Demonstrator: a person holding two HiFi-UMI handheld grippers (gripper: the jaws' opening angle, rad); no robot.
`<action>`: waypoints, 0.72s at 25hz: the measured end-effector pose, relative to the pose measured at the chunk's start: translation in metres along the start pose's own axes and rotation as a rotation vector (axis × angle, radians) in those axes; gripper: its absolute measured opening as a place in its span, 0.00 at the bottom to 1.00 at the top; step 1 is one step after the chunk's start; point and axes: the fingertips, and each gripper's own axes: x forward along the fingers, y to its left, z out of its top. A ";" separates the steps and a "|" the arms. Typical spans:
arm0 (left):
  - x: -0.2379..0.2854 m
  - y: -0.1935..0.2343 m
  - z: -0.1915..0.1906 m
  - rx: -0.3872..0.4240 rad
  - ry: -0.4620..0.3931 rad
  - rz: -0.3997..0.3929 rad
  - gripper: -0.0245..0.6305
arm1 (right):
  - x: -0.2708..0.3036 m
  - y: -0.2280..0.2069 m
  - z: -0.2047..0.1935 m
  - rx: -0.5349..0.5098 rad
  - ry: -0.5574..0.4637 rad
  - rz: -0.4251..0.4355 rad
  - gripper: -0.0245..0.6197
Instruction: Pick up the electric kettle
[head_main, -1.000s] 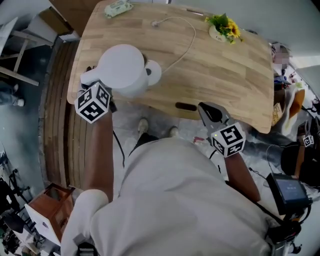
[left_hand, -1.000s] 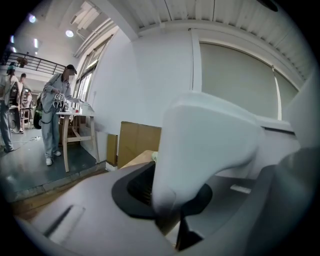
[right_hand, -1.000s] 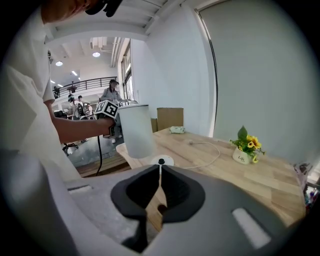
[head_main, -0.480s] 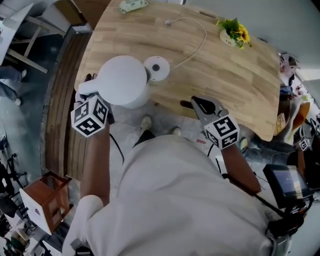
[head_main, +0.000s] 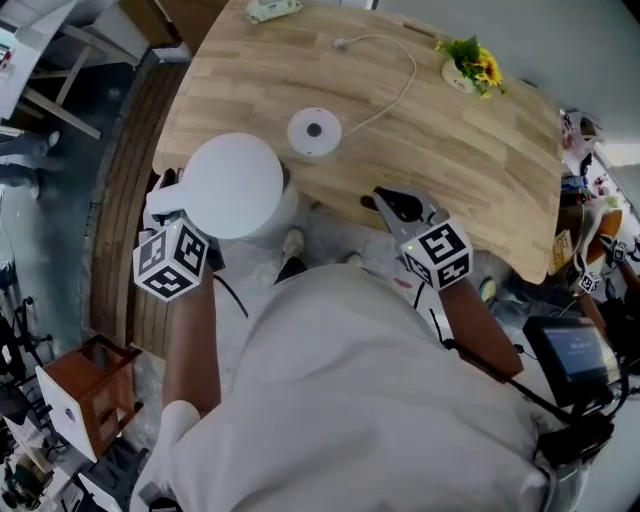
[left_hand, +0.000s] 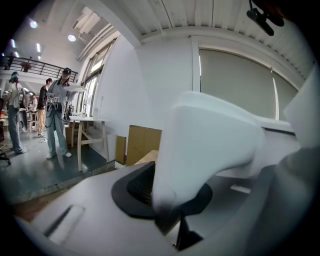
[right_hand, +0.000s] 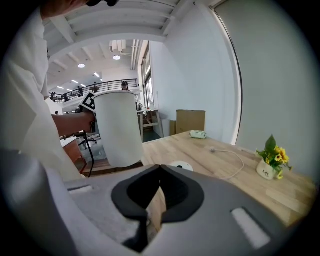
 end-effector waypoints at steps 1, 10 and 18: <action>-0.002 0.000 -0.001 -0.004 0.000 0.002 0.13 | 0.001 0.001 0.000 -0.003 0.001 0.005 0.04; -0.013 -0.002 -0.003 -0.009 0.007 0.006 0.13 | 0.005 0.011 0.001 -0.017 0.005 0.031 0.04; -0.015 -0.006 -0.002 -0.001 0.009 -0.001 0.13 | 0.004 0.012 -0.001 -0.011 0.004 0.031 0.04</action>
